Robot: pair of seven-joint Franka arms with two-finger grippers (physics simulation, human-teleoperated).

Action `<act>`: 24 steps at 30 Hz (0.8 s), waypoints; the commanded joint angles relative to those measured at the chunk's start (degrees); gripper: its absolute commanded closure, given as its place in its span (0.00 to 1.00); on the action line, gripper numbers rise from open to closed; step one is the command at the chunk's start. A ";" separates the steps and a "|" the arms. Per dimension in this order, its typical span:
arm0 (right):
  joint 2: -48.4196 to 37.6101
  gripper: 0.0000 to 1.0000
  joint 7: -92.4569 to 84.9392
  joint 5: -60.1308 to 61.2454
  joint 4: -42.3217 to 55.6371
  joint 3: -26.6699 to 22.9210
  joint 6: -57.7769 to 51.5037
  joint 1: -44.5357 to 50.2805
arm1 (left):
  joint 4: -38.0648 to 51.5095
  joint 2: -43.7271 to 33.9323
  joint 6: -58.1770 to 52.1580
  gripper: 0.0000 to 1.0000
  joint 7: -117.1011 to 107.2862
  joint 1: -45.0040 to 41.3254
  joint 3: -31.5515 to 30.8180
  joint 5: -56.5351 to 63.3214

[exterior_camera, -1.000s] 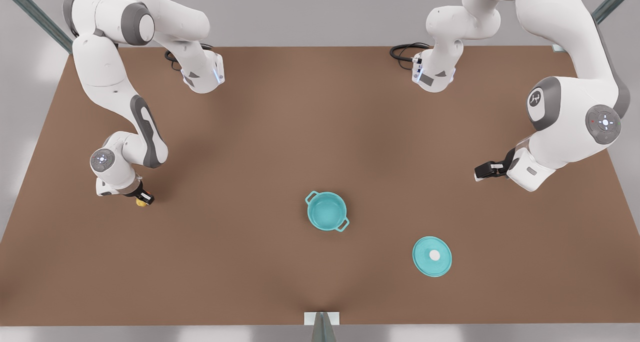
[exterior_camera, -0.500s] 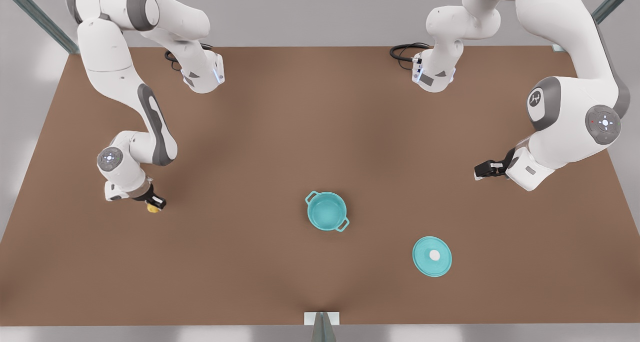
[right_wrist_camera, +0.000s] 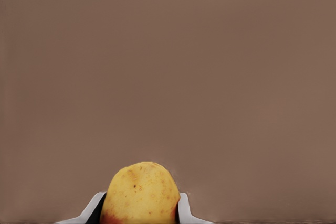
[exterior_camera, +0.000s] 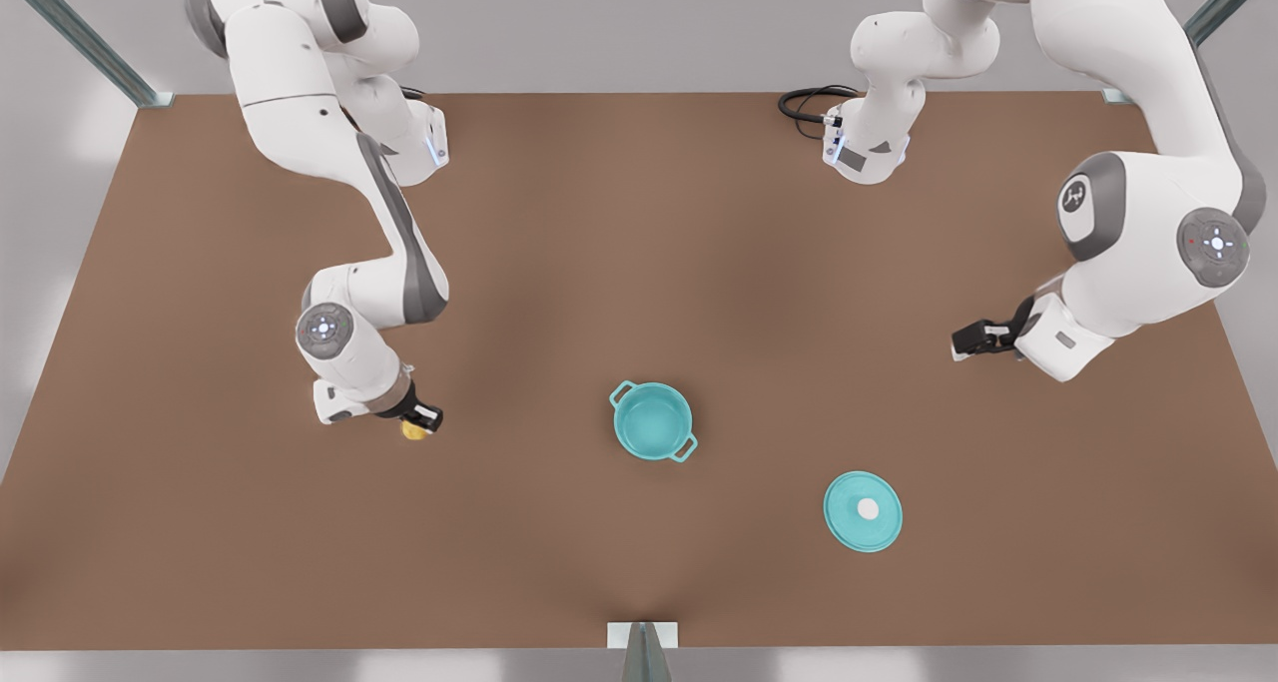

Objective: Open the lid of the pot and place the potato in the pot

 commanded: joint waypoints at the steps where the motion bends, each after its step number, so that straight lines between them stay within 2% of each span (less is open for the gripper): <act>1: 0.56 0.47 23.44 2.34 2.13 -0.08 -7.01 2.15 | 0.59 0.26 -0.18 0.00 0.99 0.04 -0.01 0.07; 9: 12.78 0.47 40.31 3.66 22.34 -0.35 -14.31 11.64 | 1.12 0.26 -0.88 0.00 7.58 1.01 0.61 -0.02; 12: 15.94 0.48 45.85 3.48 26.83 0.00 -14.31 14.63 | 1.03 0.17 -1.05 0.00 7.40 1.09 0.52 -0.20; 19: 23.59 0.48 50.86 9.98 38.95 0.27 -10.53 20.70 | 5.16 2.10 -3.25 0.00 7.49 2.32 0.52 -0.81; 20: 24.64 0.48 50.86 11.04 39.57 0.09 -7.54 21.58 | 5.07 2.28 -3.25 0.00 7.49 2.06 0.43 -0.72; 24: 27.02 0.47 50.86 11.39 41.51 -0.26 -6.93 21.93 | 5.07 2.81 -3.16 0.00 7.58 1.80 0.08 -0.37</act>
